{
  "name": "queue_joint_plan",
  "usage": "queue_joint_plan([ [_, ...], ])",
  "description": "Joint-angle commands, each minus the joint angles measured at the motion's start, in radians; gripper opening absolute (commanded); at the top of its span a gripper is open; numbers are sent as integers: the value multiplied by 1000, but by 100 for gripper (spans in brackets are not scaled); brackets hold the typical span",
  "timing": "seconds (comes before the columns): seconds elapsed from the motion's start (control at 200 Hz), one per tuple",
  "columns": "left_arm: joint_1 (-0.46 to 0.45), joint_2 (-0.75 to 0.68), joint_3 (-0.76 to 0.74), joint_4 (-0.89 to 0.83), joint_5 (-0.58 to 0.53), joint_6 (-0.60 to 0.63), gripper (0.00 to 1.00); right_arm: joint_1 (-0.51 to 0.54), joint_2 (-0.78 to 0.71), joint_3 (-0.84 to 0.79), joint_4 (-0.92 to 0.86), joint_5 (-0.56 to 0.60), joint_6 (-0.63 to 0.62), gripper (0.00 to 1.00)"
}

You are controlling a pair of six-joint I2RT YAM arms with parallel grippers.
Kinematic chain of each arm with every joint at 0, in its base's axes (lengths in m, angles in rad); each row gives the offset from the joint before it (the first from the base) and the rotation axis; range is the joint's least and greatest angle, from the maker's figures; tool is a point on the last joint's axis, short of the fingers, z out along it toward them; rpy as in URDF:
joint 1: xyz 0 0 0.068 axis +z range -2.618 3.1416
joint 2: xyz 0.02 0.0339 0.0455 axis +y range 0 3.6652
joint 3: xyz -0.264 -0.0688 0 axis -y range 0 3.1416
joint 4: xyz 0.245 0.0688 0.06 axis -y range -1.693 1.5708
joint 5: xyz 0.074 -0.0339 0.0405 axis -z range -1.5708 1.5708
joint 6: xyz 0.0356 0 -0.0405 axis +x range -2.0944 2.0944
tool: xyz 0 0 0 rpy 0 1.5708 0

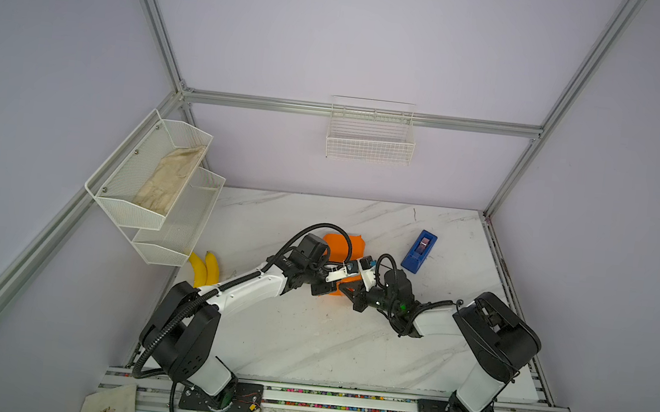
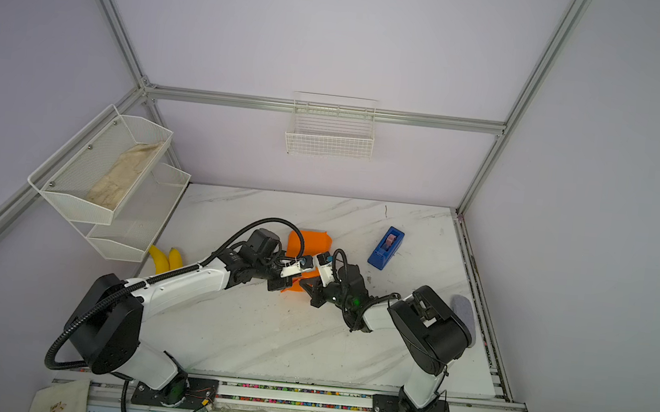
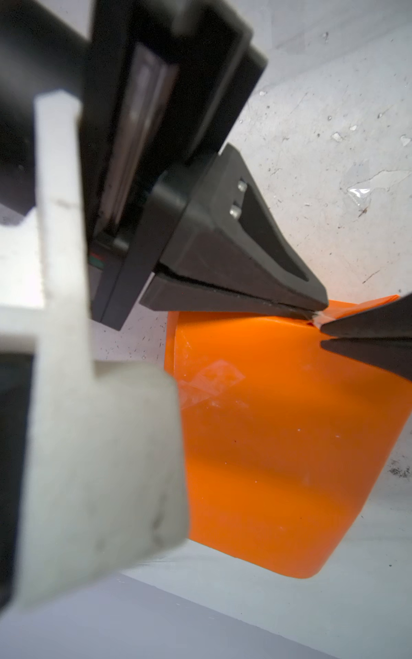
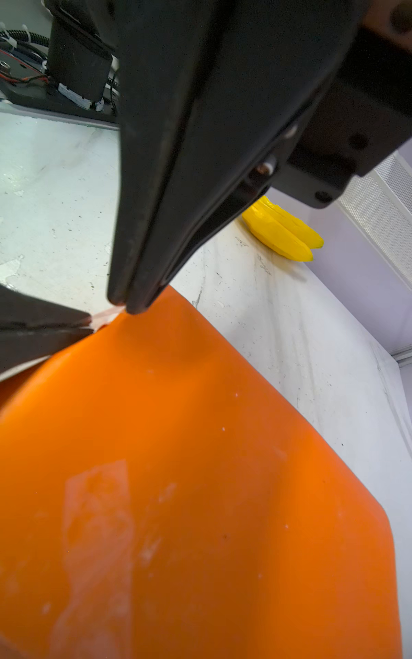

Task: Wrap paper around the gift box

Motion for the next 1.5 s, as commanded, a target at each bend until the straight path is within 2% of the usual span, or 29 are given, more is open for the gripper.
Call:
queue_joint_plan([
  [0.0, 9, 13, 106, 57, -35, -10, 3, 4, 16, 15, -16, 7, 7, 0],
  [0.325, 10, 85, 107, 65, -91, -24, 3, 4, 22, 20, -25, 7, 11, 0],
  [0.55, 8, 110, 100, 92, -197, -32, 24, 4, 24, 21, -26, 6, 15, 0],
  [0.775, 9, 108, 114, 121, -330, -58, 28, 4, 29, 22, -25, 6, 15, 0],
  [0.87, 12, 106, 138, 96, -350, -76, 29, 4, 32, 22, -24, 7, 16, 0],
  [0.965, 20, 78, 148, 77, -312, -112, 29, 4, 34, 22, -23, 8, 18, 0],
  [1.1, 45, 20, 133, 65, -123, -184, 33, 4, 35, 23, -20, 8, 19, 0],
  [1.19, 49, 4, 116, 80, -52, -216, 37, 4, 38, 23, -20, 8, 21, 0],
  [1.49, 49, 66, 104, 82, 0, -217, 47, 4, 38, 24, -20, 7, 19, 0],
])
